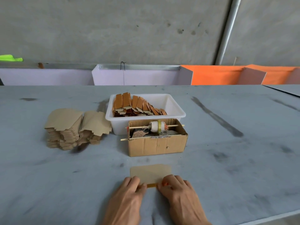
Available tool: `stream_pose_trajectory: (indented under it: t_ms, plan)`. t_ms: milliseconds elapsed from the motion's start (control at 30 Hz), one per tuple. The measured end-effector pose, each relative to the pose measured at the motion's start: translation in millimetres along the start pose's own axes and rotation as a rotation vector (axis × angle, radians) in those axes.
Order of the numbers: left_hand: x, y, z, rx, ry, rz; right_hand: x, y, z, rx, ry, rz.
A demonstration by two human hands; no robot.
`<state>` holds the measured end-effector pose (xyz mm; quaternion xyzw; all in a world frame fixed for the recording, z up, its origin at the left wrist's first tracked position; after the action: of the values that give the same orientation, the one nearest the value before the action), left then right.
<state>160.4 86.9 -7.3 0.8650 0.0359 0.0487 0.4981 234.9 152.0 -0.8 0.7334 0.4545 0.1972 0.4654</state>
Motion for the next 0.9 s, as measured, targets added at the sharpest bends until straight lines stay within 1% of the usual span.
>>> stream_pose_trajectory:
  t_ms: [100, 133, 167, 200, 267, 333, 400, 533, 600, 733, 900]
  plan:
    - [-11.2, -2.8, 3.9, 0.002, 0.099, 0.096, 3.5, -1.8, -0.3, -0.083, -0.038, -0.069]
    - [-13.6, -8.3, 4.0, -0.055, 0.133, 0.106, 7.6, -1.7, -2.0, -0.096, -0.073, -0.077]
    - [-15.6, -14.6, 1.9, -0.136, 0.164, 0.079, 12.0, -9.6, -2.3, -0.161, -0.103, -0.102]
    - [-21.1, -19.7, -0.5, -0.159, 0.198, 0.083, 15.6, -17.6, -2.6, -0.254, -0.140, -0.103]
    - [-36.3, -18.4, -5.8, -0.158, 0.308, 0.086, 20.9, -24.6, -9.2, -0.316, -0.188, -0.070]
    - [-52.8, -11.3, -17.6, -0.082, 0.381, 0.125, 27.3, -24.1, -19.5, -0.290, -0.244, -0.093]
    - [-64.6, -13.4, -28.9, -0.082, 0.384, 0.154, 31.5, -26.4, -32.0, -0.297, -0.280, -0.075]
    - [-75.3, -38.3, -42.3, -0.276, 0.381, 0.187, 43.1, -33.8, -50.3, -0.342, -0.340, -0.081]
    - [-76.7, -44.5, -43.9, -0.330, 0.377, 0.189, 46.9, -39.5, -54.4, -0.382, -0.352, -0.063]
    - [-76.6, -46.7, -45.2, -0.363, 0.382, 0.231, 48.0, -48.0, -56.7, -0.426, -0.343, -0.028]
    - [-77.8, -49.9, -48.4, -0.410, 0.389, 0.243, 49.0, -54.1, -54.9, -0.448, -0.327, -0.070]
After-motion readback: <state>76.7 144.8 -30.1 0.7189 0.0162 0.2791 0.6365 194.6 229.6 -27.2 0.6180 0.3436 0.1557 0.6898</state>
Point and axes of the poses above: each hand's wrist, its own z-axis away from the middle knuckle, its own y-axis out of the back of the hand, x = y × z, the point moved 10 cm from there along -z, towards the middle knuckle, and after that the axes turned 8 degrees about -y, right-handed, at the moved point
